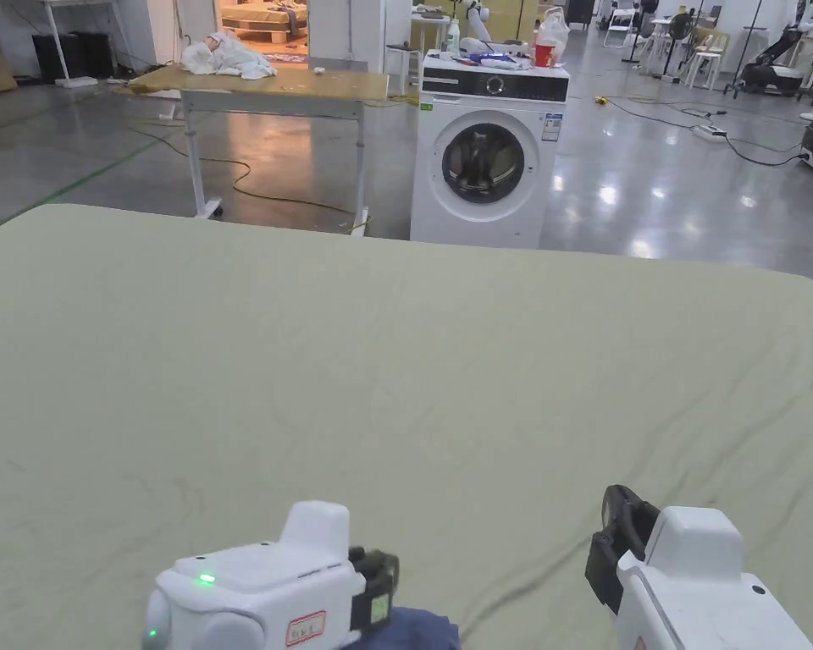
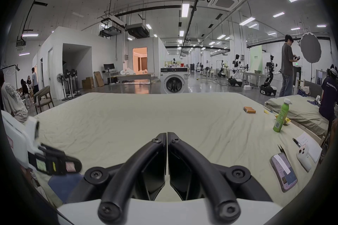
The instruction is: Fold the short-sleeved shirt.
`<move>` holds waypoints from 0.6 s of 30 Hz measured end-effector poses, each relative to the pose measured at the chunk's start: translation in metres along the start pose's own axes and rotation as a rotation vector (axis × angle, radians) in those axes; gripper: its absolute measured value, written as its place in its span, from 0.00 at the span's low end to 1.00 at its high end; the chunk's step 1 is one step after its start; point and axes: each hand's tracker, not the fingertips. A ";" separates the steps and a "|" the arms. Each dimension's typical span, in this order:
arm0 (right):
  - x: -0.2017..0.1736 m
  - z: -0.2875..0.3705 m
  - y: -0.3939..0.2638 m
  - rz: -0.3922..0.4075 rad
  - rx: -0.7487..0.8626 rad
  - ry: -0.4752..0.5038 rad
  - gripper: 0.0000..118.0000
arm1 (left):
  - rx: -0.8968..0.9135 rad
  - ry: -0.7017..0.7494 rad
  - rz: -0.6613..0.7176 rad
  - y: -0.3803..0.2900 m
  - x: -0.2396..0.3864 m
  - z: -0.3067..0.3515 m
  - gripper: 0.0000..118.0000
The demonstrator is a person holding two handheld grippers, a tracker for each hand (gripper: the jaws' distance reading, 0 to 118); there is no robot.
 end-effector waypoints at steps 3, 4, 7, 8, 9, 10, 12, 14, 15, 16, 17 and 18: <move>-0.007 -0.001 0.007 0.002 0.028 -0.006 0.00 | 0.166 0.110 -0.049 0.012 -0.005 0.022 0.07; -0.009 -0.002 0.009 0.002 0.041 -0.008 0.00 | 0.224 0.162 -0.062 0.015 -0.008 0.029 0.07; -0.015 -0.003 0.016 0.004 0.076 -0.020 0.00 | 0.379 0.308 -0.142 0.018 -0.013 0.050 0.07; -0.016 -0.003 0.018 0.004 0.089 -0.024 0.00 | 0.427 0.360 -0.160 0.018 -0.018 0.055 0.07; -0.017 -0.003 0.020 0.003 0.100 -0.029 0.00 | 0.455 0.416 -0.176 0.019 -0.020 0.060 0.07; -0.018 -0.003 0.022 -0.001 0.112 -0.034 0.00 | 0.460 0.485 -0.181 0.019 -0.023 0.063 0.07; -0.020 -0.004 0.026 0.001 0.124 -0.038 0.00 | 0.485 0.525 -0.177 0.018 -0.033 0.068 0.07; -0.022 -0.002 0.028 -0.002 0.120 -0.026 0.00 | 0.490 0.539 -0.177 0.015 -0.039 0.074 0.07; -0.024 0.000 0.027 -0.005 0.112 -0.008 0.00 | 0.486 0.547 -0.175 0.014 -0.042 0.077 0.06; -0.027 0.003 0.024 -0.004 0.097 0.006 0.00 | 0.484 0.552 -0.172 0.012 -0.049 0.080 0.07; -0.033 0.005 0.020 0.001 0.075 0.019 0.00 | 0.482 0.551 -0.167 0.011 -0.053 0.083 0.07; -0.041 0.008 0.014 0.003 0.042 0.072 0.00 | 0.480 0.551 -0.157 0.009 -0.056 0.086 0.06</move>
